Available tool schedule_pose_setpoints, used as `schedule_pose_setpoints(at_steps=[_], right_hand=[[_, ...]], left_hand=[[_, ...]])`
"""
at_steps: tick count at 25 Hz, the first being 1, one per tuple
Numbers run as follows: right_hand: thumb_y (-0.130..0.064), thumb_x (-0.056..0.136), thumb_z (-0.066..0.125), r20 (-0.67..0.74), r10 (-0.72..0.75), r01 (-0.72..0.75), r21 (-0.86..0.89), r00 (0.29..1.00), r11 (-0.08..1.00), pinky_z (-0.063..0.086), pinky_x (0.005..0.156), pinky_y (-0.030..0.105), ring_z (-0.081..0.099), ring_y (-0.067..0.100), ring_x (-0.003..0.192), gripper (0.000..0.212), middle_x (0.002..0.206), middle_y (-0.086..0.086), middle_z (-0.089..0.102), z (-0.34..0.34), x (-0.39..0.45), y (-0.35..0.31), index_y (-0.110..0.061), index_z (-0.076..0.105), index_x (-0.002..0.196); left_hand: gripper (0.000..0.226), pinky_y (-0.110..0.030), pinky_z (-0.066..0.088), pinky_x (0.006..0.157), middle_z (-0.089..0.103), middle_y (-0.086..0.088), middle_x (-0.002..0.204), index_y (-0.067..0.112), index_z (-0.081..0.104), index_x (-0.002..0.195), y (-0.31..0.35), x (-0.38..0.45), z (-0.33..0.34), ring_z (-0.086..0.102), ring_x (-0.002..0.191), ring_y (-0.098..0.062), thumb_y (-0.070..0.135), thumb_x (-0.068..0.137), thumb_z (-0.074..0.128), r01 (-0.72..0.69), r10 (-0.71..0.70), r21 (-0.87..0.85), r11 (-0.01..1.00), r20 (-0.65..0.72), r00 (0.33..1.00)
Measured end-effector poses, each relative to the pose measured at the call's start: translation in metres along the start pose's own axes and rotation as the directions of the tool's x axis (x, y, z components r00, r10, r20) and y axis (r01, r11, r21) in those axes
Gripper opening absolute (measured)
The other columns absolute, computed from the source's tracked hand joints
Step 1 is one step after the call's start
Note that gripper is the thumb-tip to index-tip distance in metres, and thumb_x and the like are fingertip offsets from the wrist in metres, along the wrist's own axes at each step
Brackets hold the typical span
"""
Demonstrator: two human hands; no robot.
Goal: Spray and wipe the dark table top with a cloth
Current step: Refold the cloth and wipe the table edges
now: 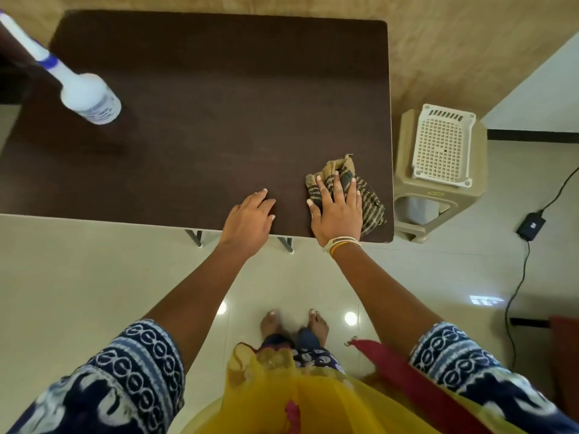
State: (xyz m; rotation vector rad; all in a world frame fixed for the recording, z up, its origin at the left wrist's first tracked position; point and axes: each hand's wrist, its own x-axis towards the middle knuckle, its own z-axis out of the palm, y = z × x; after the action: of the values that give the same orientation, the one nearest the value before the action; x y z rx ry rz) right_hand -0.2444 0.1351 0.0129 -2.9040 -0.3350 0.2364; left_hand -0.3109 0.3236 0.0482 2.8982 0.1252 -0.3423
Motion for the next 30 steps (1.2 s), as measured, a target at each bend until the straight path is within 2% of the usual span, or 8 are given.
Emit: schedule_pose_setpoints(at_steps=[3, 8, 13, 16, 20, 23, 27, 30], right_hand=[[-0.056, 0.099, 0.021, 0.028, 0.004, -0.003, -0.029, 1.0, 1.0, 0.009, 0.121, 0.048, 0.007, 0.038, 0.149, 0.058, 0.162, 0.004, 0.018, 0.009, -0.006, -0.04, -0.034, 0.02, 0.154], [-0.055, 0.1, 0.022, -0.006, 0.018, -0.018, -0.065, 1.0, 0.998, 0.01, 0.121, 0.048, 0.009, 0.038, 0.149, 0.058, 0.162, 0.005, 0.019, 0.029, -0.009, -0.109, -0.033, 0.021, 0.154], [-0.056, 0.1, 0.021, -0.041, 0.03, -0.032, -0.055, 0.999, 0.998, 0.012, 0.121, 0.048, 0.011, 0.039, 0.149, 0.059, 0.162, 0.005, 0.021, 0.06, -0.01, -0.229, -0.031, 0.024, 0.153], [-0.055, 0.1, 0.022, -0.026, -0.028, 0.027, -0.045, 0.999, 0.999, 0.011, 0.121, 0.048, 0.009, 0.039, 0.149, 0.058, 0.162, 0.006, 0.02, 0.079, -0.006, -0.313, -0.031, 0.024, 0.153], [-0.054, 0.1, 0.023, 0.02, -0.14, 0.141, -0.061, 0.99, 0.988, 0.01, 0.122, 0.048, 0.007, 0.039, 0.149, 0.058, 0.162, 0.006, 0.018, 0.1, -0.002, -0.411, -0.031, 0.02, 0.154], [-0.054, 0.1, 0.024, 0.048, -0.21, 0.213, -0.058, 0.977, 0.975, 0.01, 0.122, 0.048, 0.006, 0.039, 0.149, 0.058, 0.162, 0.006, 0.019, 0.113, 0.005, -0.473, -0.032, 0.022, 0.153], [-0.054, 0.1, 0.025, 0.105, -0.36, 0.368, -0.075, 0.927, 0.927, 0.009, 0.122, 0.047, 0.006, 0.037, 0.15, 0.058, 0.162, 0.005, 0.018, 0.128, 0.019, -0.548, -0.033, 0.021, 0.153], [-0.054, 0.1, 0.026, 0.123, -0.43, 0.44, -0.081, 0.895, 0.894, 0.011, 0.121, 0.047, 0.007, 0.037, 0.149, 0.057, 0.162, 0.005, 0.019, 0.137, 0.038, -0.587, -0.035, 0.022, 0.153]], left_hand=[[0.04, -0.039, 0.039, 0.108, 0.038, -0.007, 0.154, 0.013, 0.049, 0.141, -0.039, -0.019, 0.001, 0.038, 0.14, -0.023, 0.024, 0.102, 0.044, 0.031, -0.031, -0.019, 0.999, -0.016, 0.999], [0.039, -0.04, 0.037, 0.109, 0.043, -0.012, 0.15, 0.007, 0.051, 0.138, -0.115, -0.042, -0.003, 0.041, 0.137, -0.027, 0.019, 0.102, 0.045, 0.019, -0.024, -0.059, 0.998, -0.08, 0.997], [0.042, -0.041, 0.031, 0.114, 0.038, -0.012, 0.154, 0.007, 0.046, 0.143, -0.244, -0.081, -0.013, 0.035, 0.142, -0.028, 0.017, 0.102, 0.043, 0.033, -0.035, -0.023, 0.999, -0.094, 0.995], [0.048, -0.042, 0.026, 0.118, 0.028, -0.01, 0.159, 0.01, 0.036, 0.149, -0.33, -0.105, -0.023, 0.027, 0.147, -0.027, 0.022, 0.103, 0.043, 0.113, -0.111, 0.019, 0.993, -0.094, 0.989], [0.053, -0.043, 0.027, 0.117, 0.023, -0.01, 0.161, 0.012, 0.029, 0.152, -0.419, -0.128, -0.036, 0.023, 0.148, -0.028, 0.028, 0.103, 0.043, 0.208, -0.205, 0.022, 0.978, -0.098, 0.974], [0.051, -0.041, 0.028, 0.116, 0.028, -0.011, 0.159, 0.011, 0.034, 0.15, -0.463, -0.132, -0.043, 0.028, 0.146, -0.028, 0.026, 0.102, 0.045, 0.213, -0.21, 0.005, 0.977, -0.14, 0.968], [0.049, -0.042, 0.034, 0.113, 0.034, -0.015, 0.156, 0.005, 0.041, 0.146, -0.513, -0.131, -0.053, 0.033, 0.143, -0.031, 0.022, 0.1, 0.05, 0.299, -0.318, -0.119, 0.947, -0.198, 0.927], [0.046, -0.046, 0.043, 0.108, 0.041, -0.021, 0.149, 0.001, 0.047, 0.139, -0.543, -0.126, -0.06, 0.041, 0.137, -0.034, 0.018, 0.097, 0.055, 0.286, -0.339, -0.219, 0.933, -0.265, 0.903]])
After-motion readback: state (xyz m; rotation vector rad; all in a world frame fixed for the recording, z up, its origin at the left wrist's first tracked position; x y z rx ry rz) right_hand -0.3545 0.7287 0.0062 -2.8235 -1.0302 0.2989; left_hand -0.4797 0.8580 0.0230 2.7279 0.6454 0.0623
